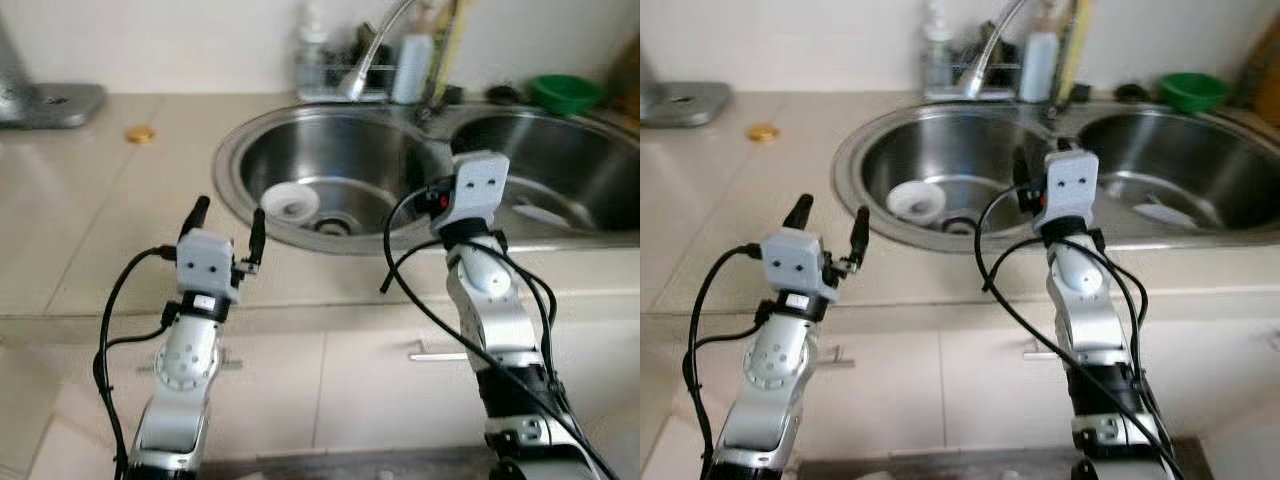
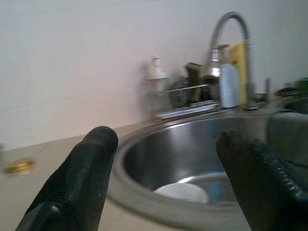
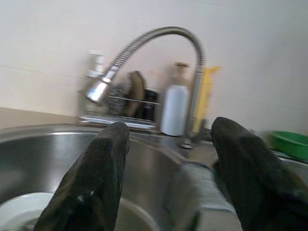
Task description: Kitchen organization
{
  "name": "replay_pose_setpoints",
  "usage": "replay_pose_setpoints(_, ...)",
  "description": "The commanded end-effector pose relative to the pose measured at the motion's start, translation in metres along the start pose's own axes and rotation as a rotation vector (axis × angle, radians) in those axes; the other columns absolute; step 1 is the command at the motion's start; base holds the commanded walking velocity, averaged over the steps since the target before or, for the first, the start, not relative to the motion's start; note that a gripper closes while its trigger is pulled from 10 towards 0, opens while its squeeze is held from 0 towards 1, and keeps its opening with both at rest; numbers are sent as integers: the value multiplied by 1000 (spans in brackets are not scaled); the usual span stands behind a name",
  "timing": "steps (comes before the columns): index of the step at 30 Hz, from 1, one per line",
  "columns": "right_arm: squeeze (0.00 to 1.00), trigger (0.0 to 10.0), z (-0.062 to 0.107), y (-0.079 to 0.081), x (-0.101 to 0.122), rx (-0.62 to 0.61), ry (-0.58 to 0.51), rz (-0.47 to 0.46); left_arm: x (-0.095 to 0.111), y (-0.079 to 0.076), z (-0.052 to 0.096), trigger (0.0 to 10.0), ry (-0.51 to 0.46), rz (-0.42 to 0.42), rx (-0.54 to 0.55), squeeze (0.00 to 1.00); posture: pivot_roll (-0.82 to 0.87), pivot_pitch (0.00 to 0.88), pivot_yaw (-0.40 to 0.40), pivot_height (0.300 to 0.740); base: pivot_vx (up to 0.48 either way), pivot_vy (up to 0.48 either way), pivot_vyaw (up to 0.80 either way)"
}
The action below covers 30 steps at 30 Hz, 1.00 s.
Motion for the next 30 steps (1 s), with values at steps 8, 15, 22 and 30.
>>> replay_pose_setpoints(8, 0, 10000, 7, 3, 7, 9, -50, -10, 3, -2, 0, 10000, -13, -20, -12, 0, 34, 1, -33, 740, 0, 0, -800)
replay_pose_setpoints(15, 0, 10000, 22, 7, 3, 4, -41, 9, 3, -2, 0, 10000, -12, -29, -15, 0, 31, 11, -33, 740, 0, 0, -800)
replay_pose_setpoints(22, 0, 10000, 34, -6, -1, -26, -25, 54, 3, -2, 0, 10000, -15, -33, -17, 0, 25, 20, -38, 740, 0, 0, -800)
replay_pose_setpoints(30, 0, 10000, 46, -1, -1, 13, -28, 60, 8, -3, -1, 10000, -39, -53, -27, 0, 24, 23, -40, 740, 0, 0, -300)
Point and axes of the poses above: a point about 5 cm out from each wrist's last joint towards the gripper, its own z axis pointing back from the gripper into the wrist, its own x axis along the axis of the wrist's last joint, y = z × x, the point moved 4 cm from there along -z, pointing out of the wrist towards the gripper, and after that the axes turned 7 degrees about z, right-handed, at the moved point
